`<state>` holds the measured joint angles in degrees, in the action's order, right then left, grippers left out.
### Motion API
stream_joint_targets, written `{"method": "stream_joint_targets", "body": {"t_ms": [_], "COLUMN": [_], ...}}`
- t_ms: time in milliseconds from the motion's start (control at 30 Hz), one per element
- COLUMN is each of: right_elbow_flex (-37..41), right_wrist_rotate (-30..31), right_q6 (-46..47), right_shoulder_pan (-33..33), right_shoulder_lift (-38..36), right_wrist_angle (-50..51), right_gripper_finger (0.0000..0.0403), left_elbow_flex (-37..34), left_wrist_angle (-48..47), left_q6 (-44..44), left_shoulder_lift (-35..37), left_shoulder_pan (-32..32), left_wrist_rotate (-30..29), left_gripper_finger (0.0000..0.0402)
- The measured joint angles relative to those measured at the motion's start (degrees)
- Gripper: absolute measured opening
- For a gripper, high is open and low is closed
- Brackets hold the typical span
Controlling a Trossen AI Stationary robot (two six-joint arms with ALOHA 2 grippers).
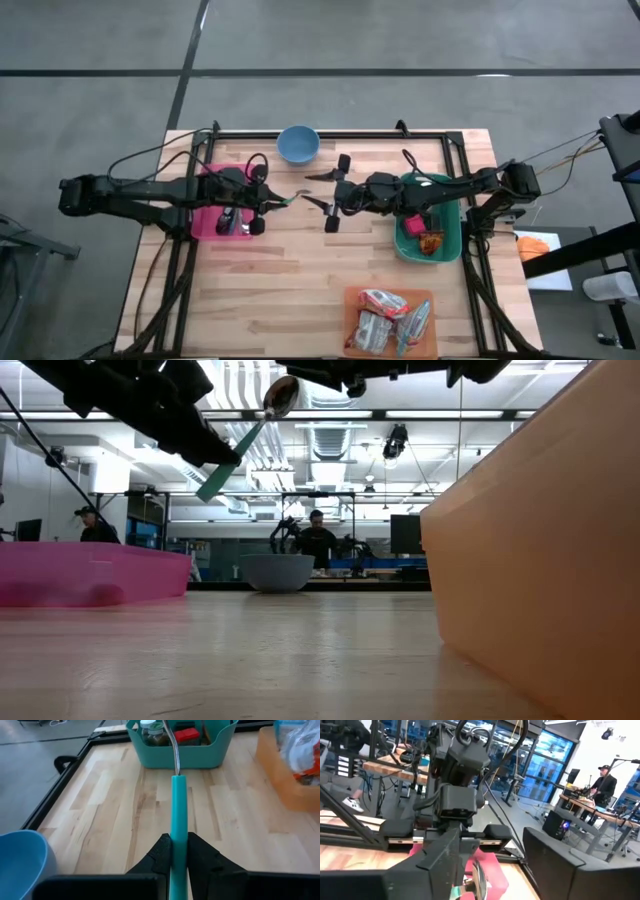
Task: Pick & Place Food Item
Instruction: Put the green spoon into the pink bin
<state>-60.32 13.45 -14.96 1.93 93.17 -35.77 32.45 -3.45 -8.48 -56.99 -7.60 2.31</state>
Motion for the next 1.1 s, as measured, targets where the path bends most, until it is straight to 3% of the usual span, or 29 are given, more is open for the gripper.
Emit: {"method": "stream_joint_targets", "body": {"t_ms": [133,267,433,533,633,900,1100], "right_elbow_flex": [-0.35,-0.34,-0.31,-0.3,-0.28,-0.25,-0.21], "right_wrist_rotate": [0.04,0.2,1.48,3.26,4.65,4.74,4.74], "right_q6": [2.83,5.83,5.58,5.59,5.64,5.83,5.9], "right_shoulder_pan": [-0.04,-0.07,-0.07,-0.07,-0.07,-0.11,-0.11], "right_shoulder_lift": [0.0,0.0,0.0,0.0,0.0,0.0,0.0], "right_wrist_angle": [0.91,1.33,1.36,2.19,2.95,2.98,2.98], "right_gripper_finger": [0.0242,0.0259,0.0265,0.0265,0.0265,0.0265,0.0265], "left_elbow_flex": [0.0,1.3,5.8,8.7,10.58,13.27,10.78], "left_wrist_angle": [-1.94,-8.22,-22.23,-30.85,-38.65,-63.8,-66.92], "left_q6": [1.78,7.39,22.02,31.77,39.43,59.5,63.64], "left_shoulder_lift": [0.01,0.61,1.51,1.55,1.55,1.55,1.53], "left_shoulder_pan": [0.0,0.0,-0.04,-0.04,-0.04,0.0,0.0], "left_wrist_rotate": [-3.58,-12.5,-26.45,-30.46,-30.56,-23.48,-17.27], "left_gripper_finger": [0.0033,0.0033,0.0033,0.0033,0.0033,0.0033,0.0033]}}
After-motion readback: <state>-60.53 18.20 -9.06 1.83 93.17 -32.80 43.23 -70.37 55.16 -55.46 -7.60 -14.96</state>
